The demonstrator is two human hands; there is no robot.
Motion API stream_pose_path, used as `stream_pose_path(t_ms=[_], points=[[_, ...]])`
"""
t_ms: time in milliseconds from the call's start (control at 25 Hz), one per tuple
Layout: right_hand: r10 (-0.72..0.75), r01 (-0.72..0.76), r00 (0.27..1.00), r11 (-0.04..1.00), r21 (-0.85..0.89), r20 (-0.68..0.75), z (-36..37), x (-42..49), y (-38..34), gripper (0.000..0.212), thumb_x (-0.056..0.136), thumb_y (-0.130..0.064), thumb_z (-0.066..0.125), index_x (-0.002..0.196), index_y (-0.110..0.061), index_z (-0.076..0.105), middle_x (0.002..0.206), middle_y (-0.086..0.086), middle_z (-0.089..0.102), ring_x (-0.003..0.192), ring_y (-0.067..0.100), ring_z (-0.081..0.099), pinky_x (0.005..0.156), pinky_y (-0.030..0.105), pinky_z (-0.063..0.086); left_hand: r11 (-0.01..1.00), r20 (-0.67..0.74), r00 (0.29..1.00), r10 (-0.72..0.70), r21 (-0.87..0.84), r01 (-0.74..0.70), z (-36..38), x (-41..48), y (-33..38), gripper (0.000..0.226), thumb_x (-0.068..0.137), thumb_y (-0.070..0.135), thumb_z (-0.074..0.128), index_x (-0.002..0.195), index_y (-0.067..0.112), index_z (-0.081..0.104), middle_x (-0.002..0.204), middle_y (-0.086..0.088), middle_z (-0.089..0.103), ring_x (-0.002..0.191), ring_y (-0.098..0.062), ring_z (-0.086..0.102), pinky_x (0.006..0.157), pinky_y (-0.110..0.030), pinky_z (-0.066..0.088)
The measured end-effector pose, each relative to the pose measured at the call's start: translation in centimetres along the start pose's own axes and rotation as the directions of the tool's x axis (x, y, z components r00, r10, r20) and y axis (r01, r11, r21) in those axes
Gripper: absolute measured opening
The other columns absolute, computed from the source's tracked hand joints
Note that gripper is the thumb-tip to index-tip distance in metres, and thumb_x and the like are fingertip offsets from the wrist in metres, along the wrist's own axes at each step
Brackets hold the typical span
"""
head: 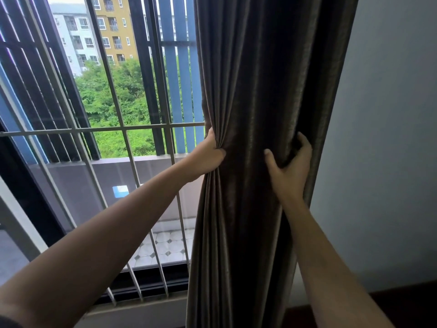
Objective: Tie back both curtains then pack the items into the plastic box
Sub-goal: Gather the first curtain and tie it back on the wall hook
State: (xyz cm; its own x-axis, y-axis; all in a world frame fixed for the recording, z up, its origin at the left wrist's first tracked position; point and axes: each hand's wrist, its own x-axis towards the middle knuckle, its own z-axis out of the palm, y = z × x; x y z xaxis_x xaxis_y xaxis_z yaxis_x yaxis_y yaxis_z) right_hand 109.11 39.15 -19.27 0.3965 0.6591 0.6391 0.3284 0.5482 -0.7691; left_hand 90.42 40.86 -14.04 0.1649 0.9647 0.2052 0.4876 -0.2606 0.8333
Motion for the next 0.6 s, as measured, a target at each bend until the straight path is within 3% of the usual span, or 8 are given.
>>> stream_pose_path(t_ms=[80, 120, 200, 240, 360, 480, 600], points=[[0.059, -0.050, 0.970, 0.998, -0.044, 0.235, 0.5, 0.6, 0.6, 0.063, 0.087, -0.017, 0.065, 0.141, -0.013, 0.034, 0.119, -0.007, 0.055, 0.107, 0.003, 0.056, 0.090, 0.007, 0.042, 1.000, 0.005, 1.000, 0.007, -0.022, -0.007, 0.0, 0.0, -0.1, 0.074, 0.079, -0.006, 0.038, 0.144, 0.025, 0.024, 0.129, -0.004, 0.050, 0.117, -0.021, 0.051, 0.098, -0.038, 0.047], [0.036, -0.001, 0.951, 0.993, -0.115, 0.306, 1.1, 0.1, 1.4, 0.050, 0.088, -0.011, 0.061, 0.135, -0.009, 0.043, 0.114, -0.003, 0.059, 0.104, 0.009, 0.059, 0.088, 0.008, 0.044, 0.999, 0.011, 1.000, 0.009, -0.035, -0.009, 0.1, 0.1, -0.1, 0.074, 0.077, -0.006, 0.038, 0.144, 0.025, 0.025, 0.128, -0.005, 0.050, 0.118, -0.022, 0.051, 0.098, -0.039, 0.047], [0.003, 0.093, 0.922, 0.969, -0.229, 0.387, 2.6, -1.9, 3.3, 0.039, 0.087, 0.001, 0.055, 0.126, -0.002, 0.053, 0.116, 0.012, 0.061, 0.108, 0.025, 0.060, 0.097, 0.025, 0.046, 0.999, 0.021, 1.000, 0.004, -0.053, -0.003, 0.5, 0.2, 0.1, 0.078, 0.075, -0.005, 0.038, 0.144, 0.028, 0.024, 0.128, -0.006, 0.050, 0.119, -0.024, 0.050, 0.098, -0.038, 0.048], [0.027, 0.088, 0.896, 0.968, -0.236, 0.443, 3.3, -3.3, 4.3, 0.044, 0.085, 0.005, 0.053, 0.128, -0.002, 0.051, 0.121, 0.015, 0.059, 0.114, 0.026, 0.057, 0.103, 0.029, 0.042, 0.998, 0.018, 1.000, -0.005, -0.060, 0.006, 0.7, 0.3, 0.3, 0.080, 0.074, -0.004, 0.037, 0.145, 0.029, 0.021, 0.131, -0.006, 0.047, 0.119, -0.023, 0.050, 0.097, -0.036, 0.048], [0.145, -0.002, 0.778, 0.974, -0.227, 0.612, 4.0, -7.1, 5.5, 0.058, 0.083, 0.007, 0.047, 0.138, -0.008, 0.040, 0.132, 0.012, 0.053, 0.125, 0.022, 0.048, 0.108, 0.022, 0.030, 0.997, -0.008, 1.000, -0.008, -0.072, 0.007, 1.5, 0.5, 0.7, 0.087, 0.071, 0.000, 0.038, 0.147, 0.034, 0.012, 0.148, -0.005, 0.029, 0.132, -0.022, 0.037, 0.099, -0.031, 0.045], [0.237, -0.104, 0.681, 0.968, -0.229, 0.693, 3.6, -8.6, 5.9, 0.064, 0.083, 0.002, 0.050, 0.142, -0.016, 0.033, 0.131, 0.005, 0.054, 0.124, 0.018, 0.050, 0.104, 0.022, 0.034, 0.997, 0.001, 1.000, -0.009, -0.081, 0.009, 2.1, 0.7, 0.8, 0.091, 0.067, 0.006, 0.039, 0.146, 0.039, 0.008, 0.156, -0.007, 0.014, 0.141, -0.028, 0.023, 0.108, -0.040, 0.038], [0.261, -0.123, 0.644, 0.963, -0.240, 0.719, 3.4, -9.1, 5.6, 0.074, 0.075, -0.013, 0.065, 0.140, -0.022, 0.031, 0.124, 0.000, 0.058, 0.116, 0.017, 0.056, 0.096, 0.022, 0.042, 0.995, -0.003, 0.999, -0.032, -0.097, 0.032, 2.6, 0.7, 1.0, 0.090, 0.066, 0.012, 0.041, 0.146, 0.038, 0.009, 0.156, -0.005, 0.017, 0.137, -0.026, 0.031, 0.110, -0.042, 0.035]])
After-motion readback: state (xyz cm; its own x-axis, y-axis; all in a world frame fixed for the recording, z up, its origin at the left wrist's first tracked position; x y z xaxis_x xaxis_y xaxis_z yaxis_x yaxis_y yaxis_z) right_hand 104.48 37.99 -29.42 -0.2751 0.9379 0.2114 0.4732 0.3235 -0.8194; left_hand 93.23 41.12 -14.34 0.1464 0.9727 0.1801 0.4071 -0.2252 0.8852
